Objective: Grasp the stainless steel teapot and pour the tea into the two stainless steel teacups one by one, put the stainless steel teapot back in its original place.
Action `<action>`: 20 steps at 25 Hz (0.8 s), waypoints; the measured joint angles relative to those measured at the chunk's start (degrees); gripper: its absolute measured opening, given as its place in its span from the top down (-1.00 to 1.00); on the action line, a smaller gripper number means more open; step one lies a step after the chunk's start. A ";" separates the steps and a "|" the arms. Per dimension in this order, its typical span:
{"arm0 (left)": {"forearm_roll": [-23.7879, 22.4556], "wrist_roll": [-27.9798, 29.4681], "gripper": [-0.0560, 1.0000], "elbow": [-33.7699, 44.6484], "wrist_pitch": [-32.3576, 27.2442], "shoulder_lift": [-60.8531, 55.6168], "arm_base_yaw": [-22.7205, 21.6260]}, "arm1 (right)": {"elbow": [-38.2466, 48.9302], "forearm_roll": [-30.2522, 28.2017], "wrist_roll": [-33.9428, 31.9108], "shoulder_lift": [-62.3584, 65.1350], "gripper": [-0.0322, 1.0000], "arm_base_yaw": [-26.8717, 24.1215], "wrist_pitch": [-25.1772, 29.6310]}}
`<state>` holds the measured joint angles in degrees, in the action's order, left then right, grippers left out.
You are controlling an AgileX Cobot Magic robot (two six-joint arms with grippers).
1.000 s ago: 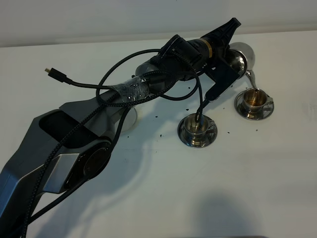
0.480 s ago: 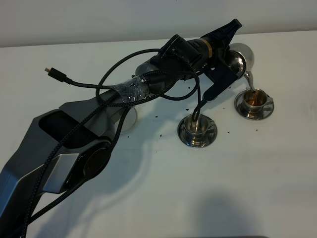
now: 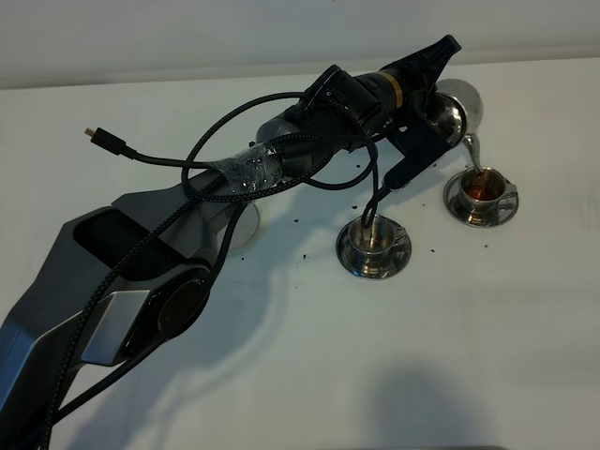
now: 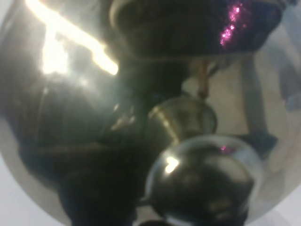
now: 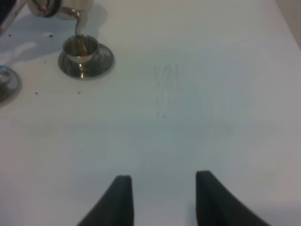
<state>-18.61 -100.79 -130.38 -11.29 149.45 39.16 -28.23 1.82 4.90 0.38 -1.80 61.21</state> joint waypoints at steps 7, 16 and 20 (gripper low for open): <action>-0.11 -1.02 0.47 0.00 1.58 0.00 0.00 | 0.00 0.00 0.00 0.00 0.34 0.00 0.00; -1.56 -1.08 0.47 0.00 2.56 0.00 0.00 | 0.00 0.00 0.00 0.00 0.34 0.00 0.00; -2.40 -1.14 0.47 0.00 2.76 0.00 0.00 | 0.00 0.00 0.00 0.00 0.34 0.00 0.00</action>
<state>-21.01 -101.93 -130.38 -8.53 149.45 39.16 -28.23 1.82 4.90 0.38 -1.80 61.21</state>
